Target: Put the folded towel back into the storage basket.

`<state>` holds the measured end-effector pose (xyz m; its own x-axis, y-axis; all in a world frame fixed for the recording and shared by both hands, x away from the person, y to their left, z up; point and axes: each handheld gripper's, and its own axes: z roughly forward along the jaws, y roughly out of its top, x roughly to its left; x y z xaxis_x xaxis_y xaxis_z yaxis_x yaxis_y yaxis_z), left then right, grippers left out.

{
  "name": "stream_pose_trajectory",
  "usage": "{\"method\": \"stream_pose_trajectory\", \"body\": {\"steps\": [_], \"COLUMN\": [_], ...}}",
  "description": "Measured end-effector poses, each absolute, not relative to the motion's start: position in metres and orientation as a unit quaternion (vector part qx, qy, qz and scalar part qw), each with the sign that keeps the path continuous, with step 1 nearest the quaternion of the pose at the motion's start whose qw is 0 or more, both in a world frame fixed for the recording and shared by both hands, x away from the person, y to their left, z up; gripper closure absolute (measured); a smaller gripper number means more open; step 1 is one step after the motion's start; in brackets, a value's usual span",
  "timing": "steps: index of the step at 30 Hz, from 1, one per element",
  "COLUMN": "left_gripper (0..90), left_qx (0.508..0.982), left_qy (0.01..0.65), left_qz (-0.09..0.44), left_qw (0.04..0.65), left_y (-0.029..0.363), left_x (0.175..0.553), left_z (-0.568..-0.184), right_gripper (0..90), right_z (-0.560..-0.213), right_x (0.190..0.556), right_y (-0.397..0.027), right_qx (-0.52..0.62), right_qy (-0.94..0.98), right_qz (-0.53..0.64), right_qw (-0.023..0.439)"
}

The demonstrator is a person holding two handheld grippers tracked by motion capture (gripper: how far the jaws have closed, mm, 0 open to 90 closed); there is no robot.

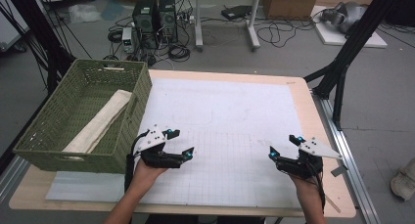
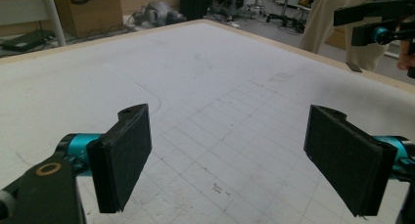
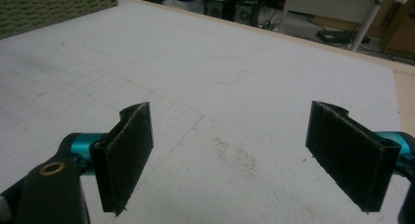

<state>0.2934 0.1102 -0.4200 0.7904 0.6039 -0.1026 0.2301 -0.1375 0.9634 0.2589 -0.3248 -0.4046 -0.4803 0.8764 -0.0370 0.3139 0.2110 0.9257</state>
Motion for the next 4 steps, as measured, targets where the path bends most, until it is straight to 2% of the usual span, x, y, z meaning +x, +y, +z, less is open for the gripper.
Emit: {"method": "stream_pose_trajectory", "body": {"steps": [4], "left_gripper": [18.1], "left_qx": [0.735], "left_qy": [0.284], "left_qz": [0.160], "left_qw": [0.594], "left_y": [0.1104], "left_x": [0.2933], "left_z": [-0.4196], "right_gripper": [16.4], "right_z": [-0.4041], "right_x": [0.2591], "right_y": [-0.3244], "right_qx": [0.412], "right_qy": [0.719], "right_qz": [0.474], "right_qw": [0.299]}}
